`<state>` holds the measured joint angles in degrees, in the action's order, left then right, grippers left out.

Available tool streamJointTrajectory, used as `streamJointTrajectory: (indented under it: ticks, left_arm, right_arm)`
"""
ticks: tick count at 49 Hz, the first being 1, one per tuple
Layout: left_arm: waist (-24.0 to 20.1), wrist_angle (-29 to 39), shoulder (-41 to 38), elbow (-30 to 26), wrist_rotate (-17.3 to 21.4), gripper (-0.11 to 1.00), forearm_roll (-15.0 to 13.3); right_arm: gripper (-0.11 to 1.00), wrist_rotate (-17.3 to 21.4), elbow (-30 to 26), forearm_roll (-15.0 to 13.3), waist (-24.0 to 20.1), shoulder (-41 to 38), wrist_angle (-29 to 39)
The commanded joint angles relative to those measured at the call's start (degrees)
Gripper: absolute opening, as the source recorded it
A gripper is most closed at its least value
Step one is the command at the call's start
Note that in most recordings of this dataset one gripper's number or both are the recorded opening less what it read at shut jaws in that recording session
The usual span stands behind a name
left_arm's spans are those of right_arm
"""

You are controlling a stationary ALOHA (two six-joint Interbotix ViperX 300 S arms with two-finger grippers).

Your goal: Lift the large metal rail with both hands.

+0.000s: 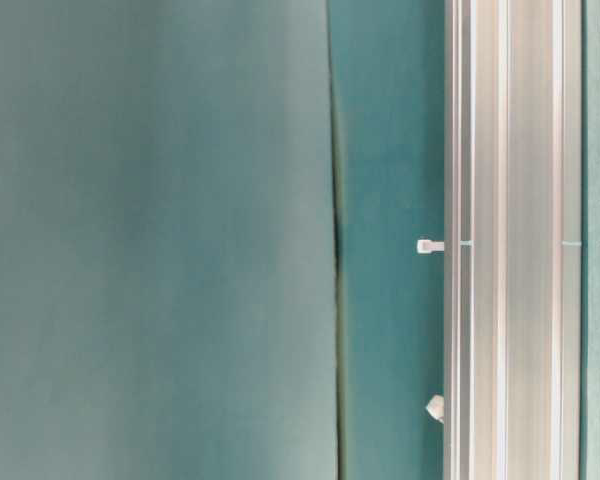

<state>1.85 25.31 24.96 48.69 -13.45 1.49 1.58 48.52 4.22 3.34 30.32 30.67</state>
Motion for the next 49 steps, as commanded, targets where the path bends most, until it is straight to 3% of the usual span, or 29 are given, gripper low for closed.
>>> streamJointTrajectory:
  ticks: [1, 22, 49]
  left_arm:
    - [0.09, -0.35, 3.78, 0.0, 0.26, 0.98, 0.0]
    - [0.0, -0.44, 16.08, 3.96, 0.35, 0.98, 0.0]
    - [-0.26, -1.58, 32.96, 4.13, 0.18, 0.96, 0.0]
  right_arm:
    - [0.93, 0.26, 0.62, -0.35, 0.26, 3.78, -1.05]
    - [0.93, 0.44, 6.06, -0.79, 2.64, 21.27, -4.48]
    - [0.93, 0.53, 10.72, -0.53, 5.54, 40.52, -4.48]
